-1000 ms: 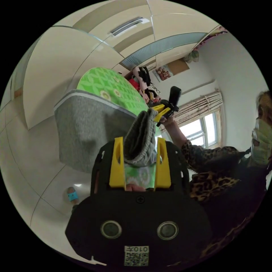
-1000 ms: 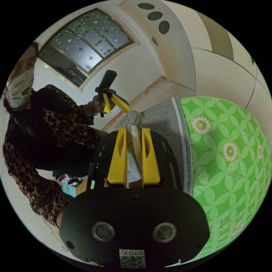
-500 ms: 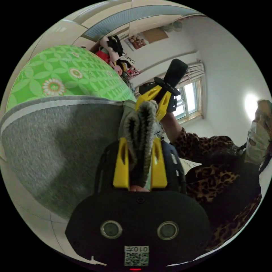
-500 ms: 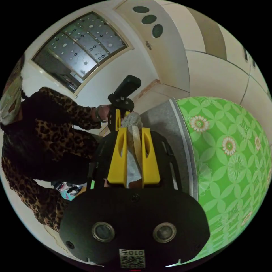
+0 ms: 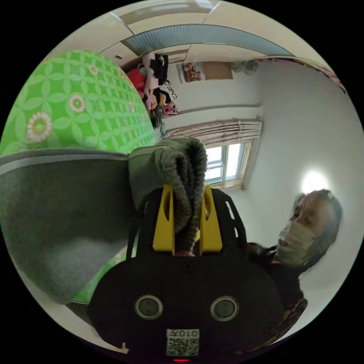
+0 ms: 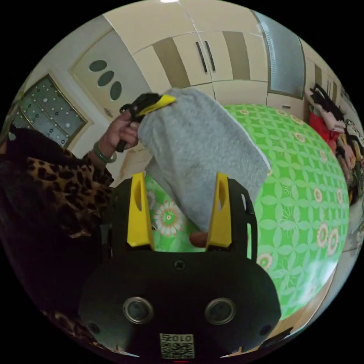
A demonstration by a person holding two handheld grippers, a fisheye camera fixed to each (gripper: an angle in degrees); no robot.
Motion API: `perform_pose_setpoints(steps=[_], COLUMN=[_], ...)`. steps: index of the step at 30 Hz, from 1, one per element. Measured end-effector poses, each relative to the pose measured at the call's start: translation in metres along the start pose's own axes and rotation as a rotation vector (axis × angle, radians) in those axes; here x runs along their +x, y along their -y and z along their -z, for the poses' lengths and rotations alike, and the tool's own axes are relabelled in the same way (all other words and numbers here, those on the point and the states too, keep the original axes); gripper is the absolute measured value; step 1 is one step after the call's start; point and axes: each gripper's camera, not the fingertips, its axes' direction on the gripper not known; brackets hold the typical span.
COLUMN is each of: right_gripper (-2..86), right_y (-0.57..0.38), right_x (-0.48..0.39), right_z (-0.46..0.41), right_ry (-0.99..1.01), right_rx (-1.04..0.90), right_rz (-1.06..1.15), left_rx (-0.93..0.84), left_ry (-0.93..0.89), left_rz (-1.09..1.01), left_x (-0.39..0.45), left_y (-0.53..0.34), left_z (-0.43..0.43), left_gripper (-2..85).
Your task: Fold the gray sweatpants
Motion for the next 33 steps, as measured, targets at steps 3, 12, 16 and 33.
perform_pose_setpoints(steps=[3,12,16,33], right_gripper=[21.8,19.7,14.6,13.4], right_y=[0.022,0.063,0.049,-0.442], right_x=[-0.033,-0.043,0.0,0.472], right_z=[0.029,0.11,0.175,0.345], right_ry=[-0.225,-0.808,-0.834,0.434], right_rx=[0.031,0.077,0.093,0.718], right_rz=[-0.014,-0.121,-0.19,-1.161], left_rx=[-0.013,-0.18,-0.28,-0.459], left_ry=[-0.056,0.04,0.089,0.231], left_rz=[0.055,0.099,0.089,-0.239], left_x=[0.006,0.039,0.049,-0.094], left_y=[0.019,0.062,0.071,0.058], left_z=[-0.028,-0.122,-0.18,-0.278], left_gripper=[8.6,9.8,10.7,2.1])
